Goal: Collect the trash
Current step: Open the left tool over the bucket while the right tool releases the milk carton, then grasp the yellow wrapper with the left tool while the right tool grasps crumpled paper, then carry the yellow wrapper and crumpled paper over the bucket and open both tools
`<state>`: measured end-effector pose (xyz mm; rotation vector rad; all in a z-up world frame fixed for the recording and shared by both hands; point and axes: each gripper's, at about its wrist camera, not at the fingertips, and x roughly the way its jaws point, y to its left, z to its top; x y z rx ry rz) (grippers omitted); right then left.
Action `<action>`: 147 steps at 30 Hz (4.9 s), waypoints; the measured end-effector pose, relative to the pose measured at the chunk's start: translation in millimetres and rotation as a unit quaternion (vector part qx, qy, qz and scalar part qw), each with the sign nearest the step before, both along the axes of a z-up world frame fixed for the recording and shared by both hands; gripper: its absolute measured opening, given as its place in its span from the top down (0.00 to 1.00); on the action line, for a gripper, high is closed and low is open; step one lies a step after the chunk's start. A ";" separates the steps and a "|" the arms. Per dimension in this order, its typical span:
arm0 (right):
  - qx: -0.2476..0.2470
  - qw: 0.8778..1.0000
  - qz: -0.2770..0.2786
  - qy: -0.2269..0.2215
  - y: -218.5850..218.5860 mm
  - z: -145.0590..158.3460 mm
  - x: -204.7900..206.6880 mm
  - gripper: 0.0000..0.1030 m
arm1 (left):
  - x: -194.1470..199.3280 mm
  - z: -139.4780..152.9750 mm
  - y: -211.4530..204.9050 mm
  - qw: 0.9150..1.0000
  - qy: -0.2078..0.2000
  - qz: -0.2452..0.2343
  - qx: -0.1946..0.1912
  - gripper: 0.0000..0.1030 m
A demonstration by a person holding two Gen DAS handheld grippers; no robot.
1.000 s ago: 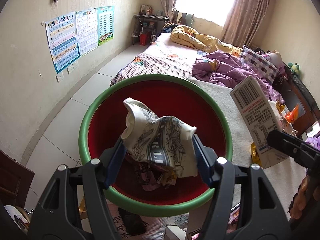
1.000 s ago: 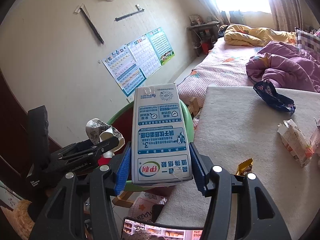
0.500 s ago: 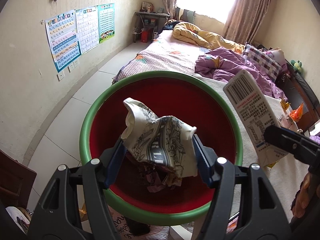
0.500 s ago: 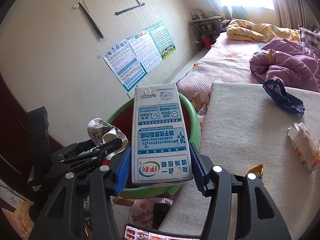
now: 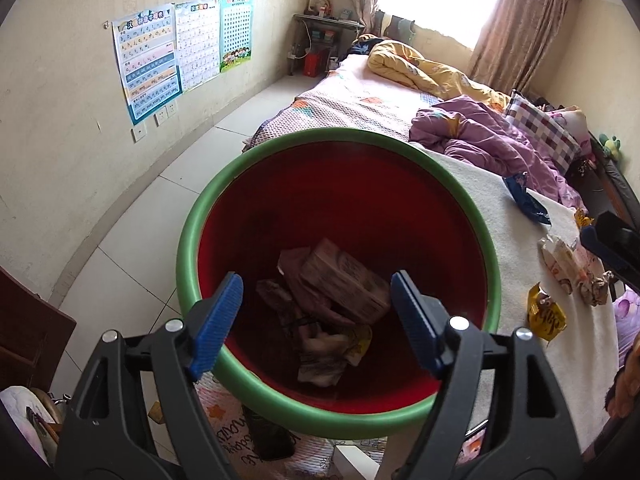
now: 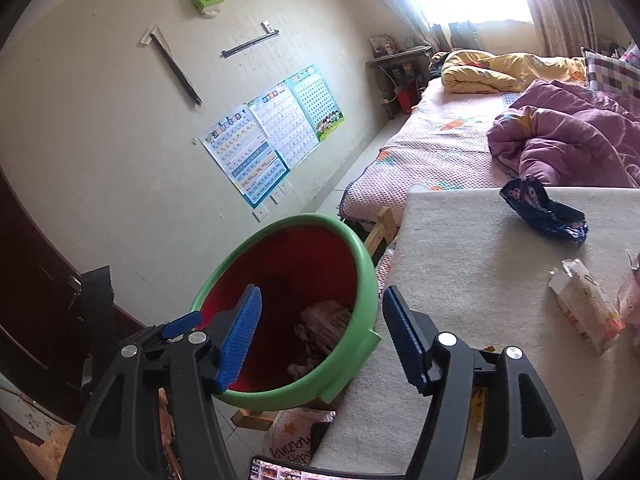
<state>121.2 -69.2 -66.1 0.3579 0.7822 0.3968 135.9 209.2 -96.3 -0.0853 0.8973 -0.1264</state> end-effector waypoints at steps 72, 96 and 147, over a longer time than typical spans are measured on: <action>-0.074 0.987 -0.103 0.094 -257.3 -82.5 -40.5 0.42 | -102.9 -17.0 -299.3 0.982 0.053 -0.179 -0.036 0.74; -0.010 0.995 -0.078 0.059 -211.4 -42.6 -76.0 0.61 | -97.7 -17.1 -270.2 0.980 0.052 -0.184 -0.049 0.74; -0.028 0.998 -0.046 -0.011 -31.5 9.3 -52.0 0.61 | -31.7 30.5 -68.6 0.993 -0.043 -0.098 -0.049 0.74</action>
